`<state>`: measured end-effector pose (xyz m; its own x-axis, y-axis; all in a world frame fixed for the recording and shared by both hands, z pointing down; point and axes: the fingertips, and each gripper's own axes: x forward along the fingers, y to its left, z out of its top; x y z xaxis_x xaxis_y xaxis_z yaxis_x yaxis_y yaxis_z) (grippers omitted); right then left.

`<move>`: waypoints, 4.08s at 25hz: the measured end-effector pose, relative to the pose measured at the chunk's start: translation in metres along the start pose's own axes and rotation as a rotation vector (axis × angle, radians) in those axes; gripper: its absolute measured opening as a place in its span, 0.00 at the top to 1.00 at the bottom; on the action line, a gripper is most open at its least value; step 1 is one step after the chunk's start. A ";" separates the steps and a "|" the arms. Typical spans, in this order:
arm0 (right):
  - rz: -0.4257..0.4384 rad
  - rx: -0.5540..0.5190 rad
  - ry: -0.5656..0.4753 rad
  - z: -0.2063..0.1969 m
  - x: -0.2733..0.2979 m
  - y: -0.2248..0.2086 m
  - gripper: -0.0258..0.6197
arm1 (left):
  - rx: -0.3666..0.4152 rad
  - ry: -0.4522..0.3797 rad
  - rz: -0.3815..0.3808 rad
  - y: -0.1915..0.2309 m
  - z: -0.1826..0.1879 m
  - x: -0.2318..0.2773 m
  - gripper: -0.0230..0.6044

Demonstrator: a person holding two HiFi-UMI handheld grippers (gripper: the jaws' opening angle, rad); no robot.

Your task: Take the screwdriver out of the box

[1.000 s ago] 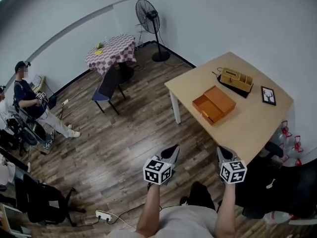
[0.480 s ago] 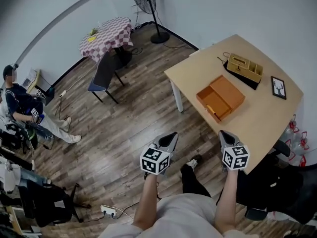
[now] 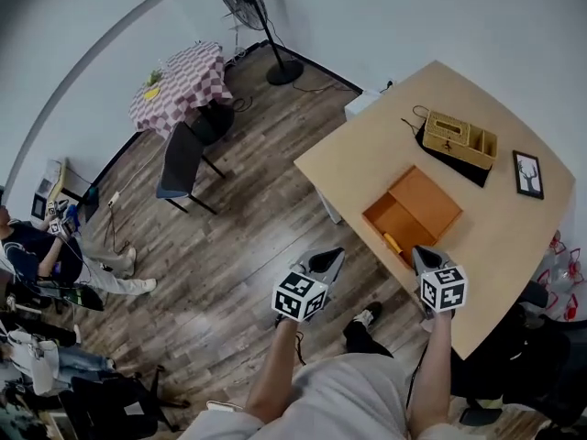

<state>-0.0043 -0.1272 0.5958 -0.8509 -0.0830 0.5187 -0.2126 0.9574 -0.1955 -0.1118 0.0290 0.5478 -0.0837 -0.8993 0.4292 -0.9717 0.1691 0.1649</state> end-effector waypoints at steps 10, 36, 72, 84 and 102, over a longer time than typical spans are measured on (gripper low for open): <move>0.079 0.032 0.200 -0.037 0.060 -0.030 0.96 | 0.063 0.152 -0.142 0.027 -0.001 0.100 0.88; -0.067 0.135 0.275 -0.042 0.090 -0.046 0.96 | 0.310 0.324 -0.682 0.009 0.017 0.219 0.88; 0.051 0.122 0.834 -0.112 0.122 -0.025 0.90 | 0.526 0.357 -1.035 0.027 -0.002 0.227 0.88; 0.163 0.037 0.995 -0.115 0.130 -0.024 0.85 | 0.505 0.348 -0.986 0.040 0.006 0.229 0.88; 0.148 0.086 1.021 -0.124 0.122 -0.028 0.83 | 0.538 0.346 -1.030 0.019 0.003 0.225 0.88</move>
<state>-0.0421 -0.1300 0.7679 -0.0668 0.3467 0.9356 -0.2071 0.9124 -0.3529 -0.1497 -0.1715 0.6453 0.7660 -0.3448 0.5426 -0.5230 -0.8250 0.2142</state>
